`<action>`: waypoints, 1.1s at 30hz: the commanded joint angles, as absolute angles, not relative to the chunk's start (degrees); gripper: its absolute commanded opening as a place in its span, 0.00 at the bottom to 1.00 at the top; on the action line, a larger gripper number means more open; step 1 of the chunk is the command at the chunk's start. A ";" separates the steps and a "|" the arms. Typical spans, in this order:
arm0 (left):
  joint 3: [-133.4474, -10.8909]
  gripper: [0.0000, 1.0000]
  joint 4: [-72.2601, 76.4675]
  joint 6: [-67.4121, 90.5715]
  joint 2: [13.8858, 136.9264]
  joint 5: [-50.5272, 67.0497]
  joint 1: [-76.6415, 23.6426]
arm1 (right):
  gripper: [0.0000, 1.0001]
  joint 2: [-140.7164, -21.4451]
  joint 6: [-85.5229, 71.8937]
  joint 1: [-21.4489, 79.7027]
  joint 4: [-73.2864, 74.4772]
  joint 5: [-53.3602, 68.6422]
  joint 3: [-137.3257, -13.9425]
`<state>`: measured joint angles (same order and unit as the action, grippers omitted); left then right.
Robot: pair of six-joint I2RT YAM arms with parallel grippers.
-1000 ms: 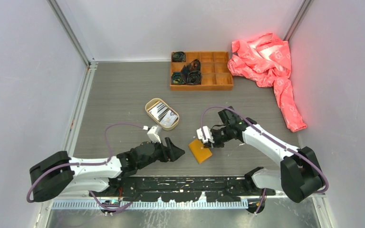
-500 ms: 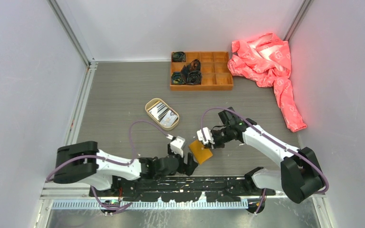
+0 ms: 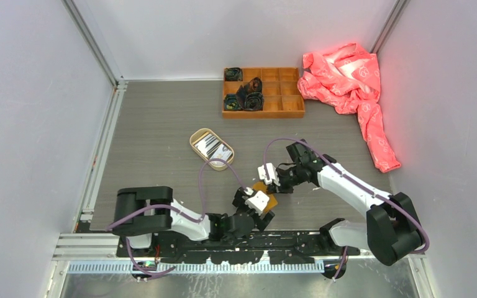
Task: Put the credit cards into the card holder
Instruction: Open the card holder at the center of the board.
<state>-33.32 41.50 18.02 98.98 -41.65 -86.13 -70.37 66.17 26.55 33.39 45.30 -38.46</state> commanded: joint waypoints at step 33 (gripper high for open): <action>-18.92 0.00 78.24 31.03 100.34 -47.11 -82.28 | 0.23 -70.95 70.53 22.14 33.14 43.97 -39.47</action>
